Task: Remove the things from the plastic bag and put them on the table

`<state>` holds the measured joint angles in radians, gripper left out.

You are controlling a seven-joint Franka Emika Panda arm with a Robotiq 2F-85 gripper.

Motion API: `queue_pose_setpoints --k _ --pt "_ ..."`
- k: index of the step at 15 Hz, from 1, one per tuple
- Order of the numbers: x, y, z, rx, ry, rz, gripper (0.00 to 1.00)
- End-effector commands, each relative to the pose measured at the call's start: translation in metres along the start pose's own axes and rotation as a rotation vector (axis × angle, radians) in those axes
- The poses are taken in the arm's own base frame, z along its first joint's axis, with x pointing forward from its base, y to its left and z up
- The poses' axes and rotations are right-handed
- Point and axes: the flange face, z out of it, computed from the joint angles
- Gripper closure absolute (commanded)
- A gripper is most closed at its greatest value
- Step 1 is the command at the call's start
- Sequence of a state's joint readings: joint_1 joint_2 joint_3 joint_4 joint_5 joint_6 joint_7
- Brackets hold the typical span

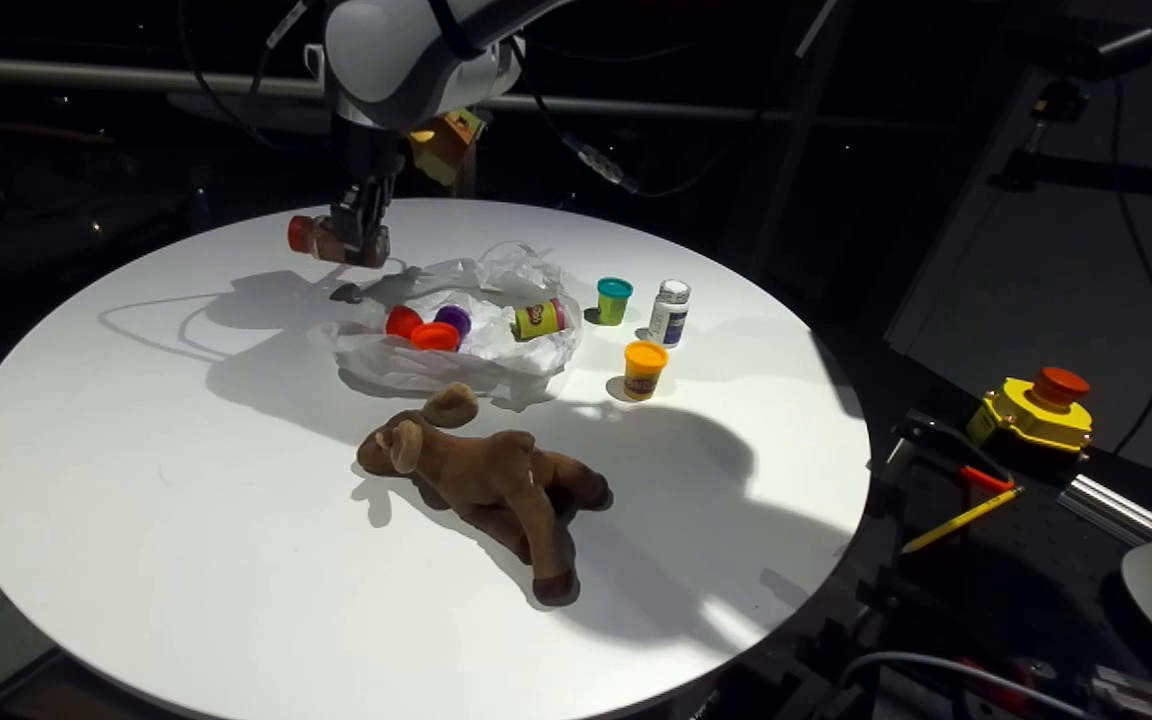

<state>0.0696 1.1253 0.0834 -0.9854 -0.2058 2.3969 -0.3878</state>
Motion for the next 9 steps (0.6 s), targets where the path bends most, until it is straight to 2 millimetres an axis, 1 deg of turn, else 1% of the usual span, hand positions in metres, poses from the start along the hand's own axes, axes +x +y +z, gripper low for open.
queue_pose_setpoints --k 1,5,9 --pt "-0.009 0.008 -0.062 0.002 -0.022 0.002 0.76" --pt "-0.028 0.006 -0.092 -0.011 -0.053 0.010 0.76" --pt "-0.050 -0.006 -0.116 -0.018 -0.047 0.015 0.76"
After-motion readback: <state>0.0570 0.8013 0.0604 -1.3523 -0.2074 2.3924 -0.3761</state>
